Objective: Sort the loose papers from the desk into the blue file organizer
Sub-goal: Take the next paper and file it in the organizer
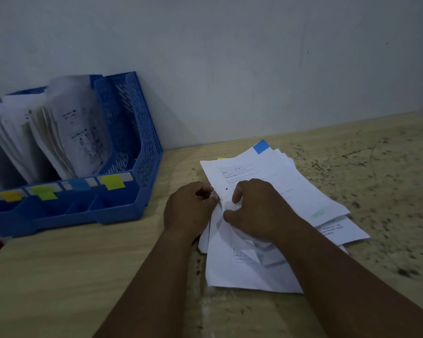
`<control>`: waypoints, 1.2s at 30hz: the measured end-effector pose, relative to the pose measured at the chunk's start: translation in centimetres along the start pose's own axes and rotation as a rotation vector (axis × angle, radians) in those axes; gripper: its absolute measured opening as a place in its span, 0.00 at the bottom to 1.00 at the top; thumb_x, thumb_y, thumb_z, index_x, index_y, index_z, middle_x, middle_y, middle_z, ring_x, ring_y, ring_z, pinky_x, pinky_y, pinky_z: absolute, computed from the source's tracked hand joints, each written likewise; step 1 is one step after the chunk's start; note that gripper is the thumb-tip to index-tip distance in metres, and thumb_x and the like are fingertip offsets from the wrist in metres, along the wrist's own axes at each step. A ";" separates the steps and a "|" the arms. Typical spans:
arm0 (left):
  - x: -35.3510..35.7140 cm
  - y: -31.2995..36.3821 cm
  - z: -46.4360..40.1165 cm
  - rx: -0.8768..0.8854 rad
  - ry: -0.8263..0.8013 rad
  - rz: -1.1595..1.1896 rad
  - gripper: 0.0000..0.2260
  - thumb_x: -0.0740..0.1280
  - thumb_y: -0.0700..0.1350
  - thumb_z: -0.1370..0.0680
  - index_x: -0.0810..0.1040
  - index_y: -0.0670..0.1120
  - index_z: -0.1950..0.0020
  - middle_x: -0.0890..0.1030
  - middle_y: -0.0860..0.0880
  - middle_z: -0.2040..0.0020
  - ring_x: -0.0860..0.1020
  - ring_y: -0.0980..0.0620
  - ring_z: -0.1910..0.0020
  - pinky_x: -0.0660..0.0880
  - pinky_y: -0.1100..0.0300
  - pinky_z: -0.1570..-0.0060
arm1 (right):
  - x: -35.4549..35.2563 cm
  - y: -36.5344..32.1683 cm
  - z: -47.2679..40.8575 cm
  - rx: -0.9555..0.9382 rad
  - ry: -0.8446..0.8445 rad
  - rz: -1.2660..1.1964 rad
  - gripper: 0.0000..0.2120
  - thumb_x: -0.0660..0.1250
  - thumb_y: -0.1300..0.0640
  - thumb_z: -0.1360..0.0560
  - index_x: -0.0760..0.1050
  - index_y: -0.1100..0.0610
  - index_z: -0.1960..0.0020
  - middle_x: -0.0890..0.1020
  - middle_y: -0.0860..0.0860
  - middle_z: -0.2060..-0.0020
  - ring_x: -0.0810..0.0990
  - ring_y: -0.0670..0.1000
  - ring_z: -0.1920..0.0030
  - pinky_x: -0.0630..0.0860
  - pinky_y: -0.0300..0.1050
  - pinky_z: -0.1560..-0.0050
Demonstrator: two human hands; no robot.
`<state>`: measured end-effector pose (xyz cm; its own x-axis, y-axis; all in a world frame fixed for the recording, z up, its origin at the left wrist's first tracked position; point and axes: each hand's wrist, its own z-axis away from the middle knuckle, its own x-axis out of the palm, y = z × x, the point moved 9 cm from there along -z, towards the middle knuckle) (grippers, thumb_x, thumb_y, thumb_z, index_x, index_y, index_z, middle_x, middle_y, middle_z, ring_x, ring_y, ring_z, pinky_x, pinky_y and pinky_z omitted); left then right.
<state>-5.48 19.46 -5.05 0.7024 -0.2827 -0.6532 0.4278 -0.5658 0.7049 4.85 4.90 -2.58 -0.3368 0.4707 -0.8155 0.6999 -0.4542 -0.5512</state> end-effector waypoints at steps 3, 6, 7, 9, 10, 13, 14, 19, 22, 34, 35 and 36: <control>0.1 0.1 0.0 0.010 0.004 -0.001 0.05 0.74 0.53 0.25 0.85 0.58 0.50 0.83 0.63 0.53 0.80 0.63 0.54 0.77 0.61 0.52 | 0.0 0.0 -0.2 0.012 0.028 0.022 0.15 0.74 0.44 0.28 0.79 0.54 0.50 0.80 0.48 0.54 0.76 0.45 0.56 0.69 0.39 0.54; 0.1 0.1 0.1 0.008 0.001 -0.003 0.04 0.73 0.53 0.25 0.84 0.59 0.51 0.83 0.63 0.54 0.79 0.63 0.54 0.77 0.60 0.52 | 0.0 0.1 -0.4 0.027 0.070 0.025 0.16 0.73 0.42 0.28 0.79 0.53 0.50 0.81 0.47 0.55 0.76 0.46 0.56 0.69 0.39 0.54; 0.1 0.1 0.0 0.006 -0.001 -0.008 0.04 0.73 0.54 0.25 0.85 0.59 0.51 0.83 0.63 0.54 0.79 0.63 0.55 0.77 0.61 0.52 | 0.1 0.2 -0.5 0.032 0.077 0.025 0.17 0.73 0.41 0.28 0.79 0.53 0.50 0.81 0.47 0.55 0.77 0.46 0.56 0.69 0.39 0.53; 0.1 0.1 0.0 0.004 -0.004 -0.012 0.05 0.73 0.54 0.25 0.85 0.59 0.50 0.83 0.63 0.53 0.80 0.63 0.54 0.77 0.61 0.53 | 0.4 0.3 -0.6 0.038 0.088 0.034 0.18 0.73 0.39 0.28 0.79 0.52 0.49 0.81 0.46 0.54 0.76 0.46 0.55 0.68 0.38 0.53; 0.1 0.2 0.0 0.006 -0.008 -0.010 0.05 0.72 0.54 0.25 0.85 0.60 0.50 0.84 0.63 0.52 0.80 0.63 0.53 0.77 0.61 0.52 | 0.5 0.3 -0.6 0.037 0.095 0.040 0.18 0.72 0.38 0.29 0.79 0.52 0.50 0.80 0.46 0.55 0.76 0.46 0.55 0.67 0.38 0.54; 0.1 0.7 0.2 0.027 -0.031 -0.015 0.08 0.71 0.56 0.24 0.85 0.60 0.46 0.83 0.62 0.46 0.79 0.63 0.48 0.76 0.59 0.47 | 0.7 0.4 -0.7 0.038 0.119 0.031 0.17 0.71 0.38 0.28 0.79 0.52 0.54 0.79 0.46 0.60 0.76 0.46 0.58 0.67 0.38 0.57; 0.1 0.9 0.3 0.037 -0.036 -0.019 0.08 0.71 0.57 0.24 0.85 0.61 0.45 0.82 0.62 0.44 0.79 0.62 0.47 0.76 0.60 0.46 | 0.9 0.5 -0.8 0.044 0.120 0.018 0.17 0.71 0.38 0.28 0.80 0.52 0.56 0.79 0.46 0.62 0.77 0.46 0.60 0.68 0.38 0.57; 0.2 1.7 0.4 0.091 -0.025 0.012 0.08 0.73 0.55 0.24 0.84 0.63 0.46 0.79 0.61 0.45 0.78 0.61 0.47 0.75 0.64 0.47 | 1.0 0.6 -0.7 0.060 0.144 -0.038 0.19 0.64 0.38 0.25 0.83 0.52 0.57 0.81 0.46 0.63 0.78 0.48 0.58 0.79 0.47 0.51; 0.1 2.2 0.5 0.120 -0.017 0.048 0.07 0.74 0.54 0.25 0.85 0.62 0.47 0.79 0.62 0.47 0.77 0.63 0.48 0.71 0.71 0.50 | 1.1 0.8 -0.8 0.081 0.121 -0.041 0.18 0.63 0.39 0.25 0.83 0.51 0.57 0.81 0.46 0.62 0.79 0.48 0.57 0.79 0.48 0.51; -1.5 3.7 0.7 0.114 0.078 0.382 0.04 0.73 0.50 0.22 0.87 0.53 0.51 0.86 0.59 0.57 0.83 0.61 0.57 0.79 0.64 0.55 | -4.7 2.4 -0.5 0.195 0.446 -0.300 0.08 0.63 0.51 0.26 0.72 0.51 0.63 0.77 0.46 0.63 0.75 0.48 0.61 0.69 0.44 0.61; -1.3 3.8 0.8 0.089 0.045 0.460 0.05 0.73 0.50 0.22 0.87 0.51 0.49 0.86 0.57 0.57 0.84 0.57 0.56 0.81 0.60 0.54 | -4.5 1.7 -0.5 0.148 0.450 -0.300 0.07 0.63 0.51 0.27 0.71 0.50 0.63 0.77 0.46 0.63 0.75 0.49 0.60 0.68 0.44 0.61; -0.9 4.0 0.8 0.063 0.000 0.544 0.07 0.72 0.51 0.22 0.86 0.50 0.47 0.87 0.54 0.55 0.85 0.54 0.55 0.82 0.56 0.53 | -4.2 0.9 -0.4 0.094 0.446 -0.299 0.07 0.63 0.51 0.27 0.70 0.50 0.63 0.76 0.45 0.62 0.75 0.49 0.59 0.68 0.44 0.60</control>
<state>-4.90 16.81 -1.87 0.8126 -0.5476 -0.1993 -0.0321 -0.3835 0.9230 7.14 2.79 0.45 -0.1980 0.8556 -0.4783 0.5484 -0.3077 -0.7776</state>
